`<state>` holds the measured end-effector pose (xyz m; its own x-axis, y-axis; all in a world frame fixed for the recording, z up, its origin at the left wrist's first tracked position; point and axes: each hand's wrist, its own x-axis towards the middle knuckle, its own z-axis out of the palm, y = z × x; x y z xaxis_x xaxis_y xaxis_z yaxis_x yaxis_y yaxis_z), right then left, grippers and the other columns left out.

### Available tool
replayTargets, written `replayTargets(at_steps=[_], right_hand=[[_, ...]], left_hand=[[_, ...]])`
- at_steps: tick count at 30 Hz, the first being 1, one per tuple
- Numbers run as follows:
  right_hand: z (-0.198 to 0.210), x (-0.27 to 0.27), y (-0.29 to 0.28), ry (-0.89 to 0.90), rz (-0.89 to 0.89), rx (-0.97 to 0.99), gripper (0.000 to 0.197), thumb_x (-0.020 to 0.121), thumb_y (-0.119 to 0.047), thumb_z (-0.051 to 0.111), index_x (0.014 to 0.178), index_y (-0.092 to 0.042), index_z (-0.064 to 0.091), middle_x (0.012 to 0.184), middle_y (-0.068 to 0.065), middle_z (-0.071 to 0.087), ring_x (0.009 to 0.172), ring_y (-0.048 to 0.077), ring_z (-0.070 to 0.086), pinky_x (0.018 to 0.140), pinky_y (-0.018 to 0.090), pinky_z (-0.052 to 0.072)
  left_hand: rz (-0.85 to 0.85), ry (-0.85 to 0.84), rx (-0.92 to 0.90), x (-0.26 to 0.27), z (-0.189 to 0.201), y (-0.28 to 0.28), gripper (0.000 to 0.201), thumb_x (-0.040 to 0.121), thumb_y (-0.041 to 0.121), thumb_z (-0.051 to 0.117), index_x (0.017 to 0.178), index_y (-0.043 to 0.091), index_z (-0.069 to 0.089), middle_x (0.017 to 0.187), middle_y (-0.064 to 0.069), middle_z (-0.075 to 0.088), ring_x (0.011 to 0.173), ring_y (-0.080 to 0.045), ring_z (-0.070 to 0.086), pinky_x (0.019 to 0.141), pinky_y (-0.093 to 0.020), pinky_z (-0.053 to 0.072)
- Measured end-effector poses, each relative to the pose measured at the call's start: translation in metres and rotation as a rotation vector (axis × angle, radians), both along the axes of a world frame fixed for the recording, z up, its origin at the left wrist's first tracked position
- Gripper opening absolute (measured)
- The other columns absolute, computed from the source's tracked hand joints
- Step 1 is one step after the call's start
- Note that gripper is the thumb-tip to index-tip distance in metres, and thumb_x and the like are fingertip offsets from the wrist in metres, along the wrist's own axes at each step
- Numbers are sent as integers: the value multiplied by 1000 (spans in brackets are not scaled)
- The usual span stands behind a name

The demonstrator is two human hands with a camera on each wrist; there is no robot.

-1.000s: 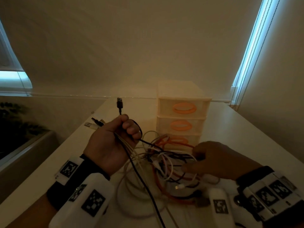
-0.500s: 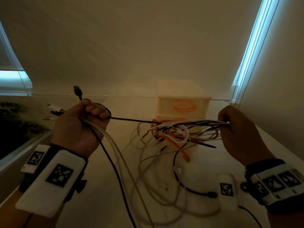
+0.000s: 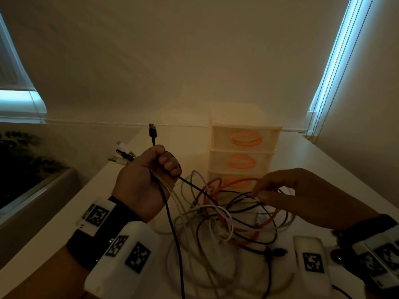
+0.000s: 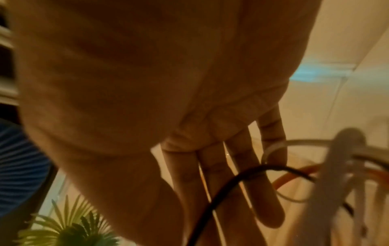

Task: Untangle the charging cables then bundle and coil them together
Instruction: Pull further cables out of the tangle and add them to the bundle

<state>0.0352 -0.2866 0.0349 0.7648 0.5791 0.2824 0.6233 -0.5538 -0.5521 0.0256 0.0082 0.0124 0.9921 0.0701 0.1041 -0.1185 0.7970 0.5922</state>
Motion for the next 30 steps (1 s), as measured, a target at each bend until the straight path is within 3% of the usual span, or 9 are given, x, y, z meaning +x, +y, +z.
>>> replayTargets(at_steps=[3,8,13,16,19,24,27,29,30], right_hand=[[-8,7,-8,-3,-1,-107,17,88,-25,72,90,-41,75,93,-23,70,93,-1,65,85,26,51],[-9,9,-12,-7,-25,-178,2,82,-39,74,83,-41,74,85,-19,67,83,4,64,79,33,54],[-7,22,-16,-293,-290,122,16,89,-22,67,92,-36,74,77,-3,61,71,12,58,67,32,49],[-7,28,-19,-348,-422,278,22,95,-15,60,102,-31,73,91,3,62,79,10,58,71,21,45],[-12,34,-19,-400,-533,286,23,98,-12,53,106,-24,71,100,1,63,82,11,55,72,12,39],[-12,42,-29,-470,-671,423,18,101,-12,50,102,-21,65,84,1,60,63,15,51,60,26,41],[-12,45,-44,-403,-715,471,21,100,-9,49,96,-24,63,88,10,63,61,23,50,61,30,41],[-15,45,-45,-288,-683,415,30,94,-3,55,90,-32,63,75,15,58,53,22,45,55,28,40],[-15,43,-42,-276,-645,342,35,90,0,59,90,-35,63,68,10,52,53,19,43,55,27,38]], left_hand=[[-8,13,-2,0,-1,-2,29,104,17,35,78,14,47,66,2,38,55,-14,40,52,-25,41],[21,19,-19,0,2,3,20,96,14,42,77,15,48,66,3,38,55,-13,40,52,-24,40],[20,32,18,1,-2,-1,17,93,13,44,76,14,48,65,2,38,55,-14,39,54,-24,37],[56,39,-3,4,-3,4,23,97,13,41,75,14,48,64,2,39,53,-14,40,51,-24,40],[125,26,-40,7,1,17,10,83,11,47,74,15,48,61,3,40,52,-13,41,50,-23,40],[280,42,-98,10,11,48,8,72,10,47,70,18,47,58,5,39,49,-11,39,51,-20,37],[324,56,-96,12,12,60,8,71,11,46,70,19,45,58,6,38,48,-10,38,52,-22,34],[309,88,-85,13,8,54,15,82,8,43,71,18,45,59,5,37,48,-10,37,53,-22,33],[293,105,-80,14,5,48,22,90,8,39,72,18,45,59,4,36,49,-11,36,54,-23,31]])
